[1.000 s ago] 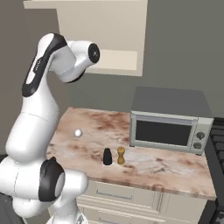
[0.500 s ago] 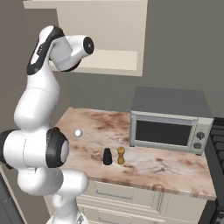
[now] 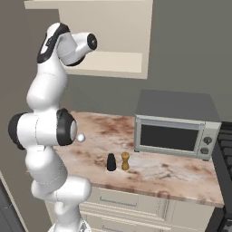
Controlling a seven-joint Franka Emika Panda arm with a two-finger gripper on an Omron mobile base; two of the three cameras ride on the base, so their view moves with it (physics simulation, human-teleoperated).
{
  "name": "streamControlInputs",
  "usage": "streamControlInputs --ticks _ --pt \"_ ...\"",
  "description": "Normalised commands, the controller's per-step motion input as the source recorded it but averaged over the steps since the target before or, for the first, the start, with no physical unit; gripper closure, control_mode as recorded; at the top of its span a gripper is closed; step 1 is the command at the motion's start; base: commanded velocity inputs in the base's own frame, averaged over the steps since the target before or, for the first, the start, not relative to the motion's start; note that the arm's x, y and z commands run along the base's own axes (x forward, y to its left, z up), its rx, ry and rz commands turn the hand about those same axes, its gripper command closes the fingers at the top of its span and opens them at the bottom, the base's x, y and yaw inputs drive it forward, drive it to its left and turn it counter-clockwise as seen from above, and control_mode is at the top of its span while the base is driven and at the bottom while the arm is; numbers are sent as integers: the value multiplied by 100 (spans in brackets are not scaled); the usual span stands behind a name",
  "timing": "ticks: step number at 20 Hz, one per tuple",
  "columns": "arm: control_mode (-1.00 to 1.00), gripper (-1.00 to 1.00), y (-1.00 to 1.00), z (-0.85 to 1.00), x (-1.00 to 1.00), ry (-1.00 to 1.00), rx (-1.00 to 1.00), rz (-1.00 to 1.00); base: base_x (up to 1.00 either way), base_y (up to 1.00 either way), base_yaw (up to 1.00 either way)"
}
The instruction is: There are various items on the counter. Only move the condiments/shakers into the cabinet.
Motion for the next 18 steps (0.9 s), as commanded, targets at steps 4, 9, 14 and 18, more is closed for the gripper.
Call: streamControlInputs --ticks 4,9,14,18 --pt "-100 100 0 -19 65 1 -2 0 0 0 0" --pt "-100 100 0 -20 34 0 -3 0 0 0 0" --pt "-100 100 5 -18 25 0 -2 0 0 0 0" --pt "-100 100 20 -14 16 -1 -1 0 0 0 0"
